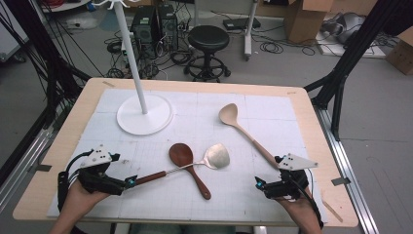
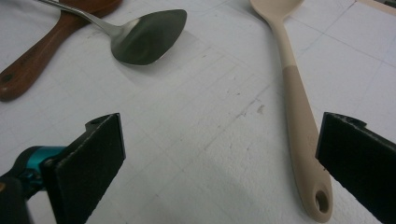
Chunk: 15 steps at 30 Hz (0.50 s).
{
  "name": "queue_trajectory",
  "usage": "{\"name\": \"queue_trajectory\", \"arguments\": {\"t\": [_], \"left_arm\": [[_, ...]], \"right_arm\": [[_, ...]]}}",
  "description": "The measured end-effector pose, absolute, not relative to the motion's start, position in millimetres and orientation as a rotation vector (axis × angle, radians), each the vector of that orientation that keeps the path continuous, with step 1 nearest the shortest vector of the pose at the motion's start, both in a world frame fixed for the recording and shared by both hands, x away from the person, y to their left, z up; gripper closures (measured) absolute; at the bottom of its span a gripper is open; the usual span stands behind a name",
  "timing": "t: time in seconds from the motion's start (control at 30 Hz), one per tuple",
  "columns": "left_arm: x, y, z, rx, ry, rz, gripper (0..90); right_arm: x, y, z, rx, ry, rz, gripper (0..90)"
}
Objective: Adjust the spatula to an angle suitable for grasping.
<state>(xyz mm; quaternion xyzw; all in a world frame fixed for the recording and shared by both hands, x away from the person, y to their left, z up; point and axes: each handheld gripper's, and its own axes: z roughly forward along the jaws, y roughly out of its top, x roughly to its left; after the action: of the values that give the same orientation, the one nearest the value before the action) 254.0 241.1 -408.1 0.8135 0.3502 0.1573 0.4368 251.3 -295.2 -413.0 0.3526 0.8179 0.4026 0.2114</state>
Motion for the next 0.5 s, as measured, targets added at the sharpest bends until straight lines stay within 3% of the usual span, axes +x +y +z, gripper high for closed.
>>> {"name": "queue_trajectory", "arguments": {"t": [0.5], "left_arm": [[259,225,-419,2.104,0.821,0.327,1.8]], "right_arm": [[250,-294,-413,0.960,2.276,1.118,0.6]]}}
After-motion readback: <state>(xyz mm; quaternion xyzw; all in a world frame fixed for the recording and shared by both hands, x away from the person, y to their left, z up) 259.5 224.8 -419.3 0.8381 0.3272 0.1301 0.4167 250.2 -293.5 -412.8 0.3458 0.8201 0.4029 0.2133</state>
